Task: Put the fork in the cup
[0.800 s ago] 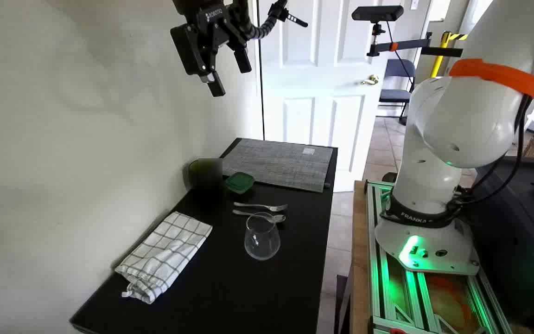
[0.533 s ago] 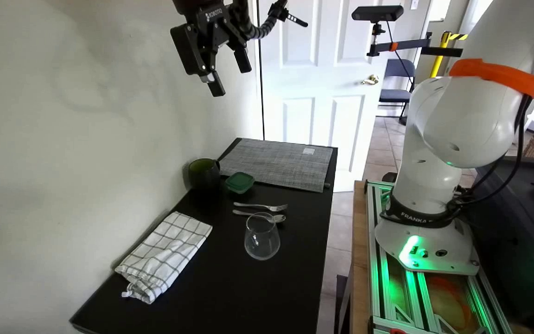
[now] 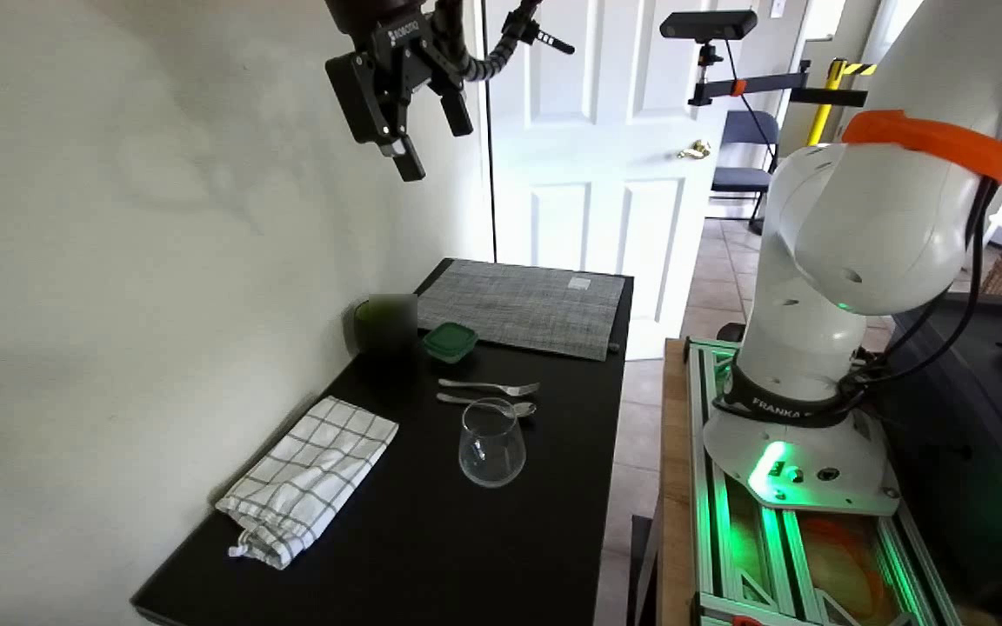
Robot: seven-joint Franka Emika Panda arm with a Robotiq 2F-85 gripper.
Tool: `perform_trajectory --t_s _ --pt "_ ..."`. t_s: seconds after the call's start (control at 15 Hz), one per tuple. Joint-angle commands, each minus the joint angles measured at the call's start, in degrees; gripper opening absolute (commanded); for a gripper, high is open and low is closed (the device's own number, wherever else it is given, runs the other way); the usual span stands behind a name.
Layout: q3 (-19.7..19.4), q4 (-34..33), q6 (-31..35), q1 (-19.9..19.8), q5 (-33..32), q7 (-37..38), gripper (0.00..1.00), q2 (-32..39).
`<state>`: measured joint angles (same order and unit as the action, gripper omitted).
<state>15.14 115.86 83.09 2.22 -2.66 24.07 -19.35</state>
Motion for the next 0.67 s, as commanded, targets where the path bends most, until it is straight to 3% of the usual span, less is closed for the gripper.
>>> perform_trajectory --t_s 0.0,0.6 --pt "-2.79 2.6 4.29 -0.4 -3.53 -0.52 1.0 2.21" --pt "-9.25 13.06 24.82 -2.22 -5.88 -0.57 1.0 5.99"
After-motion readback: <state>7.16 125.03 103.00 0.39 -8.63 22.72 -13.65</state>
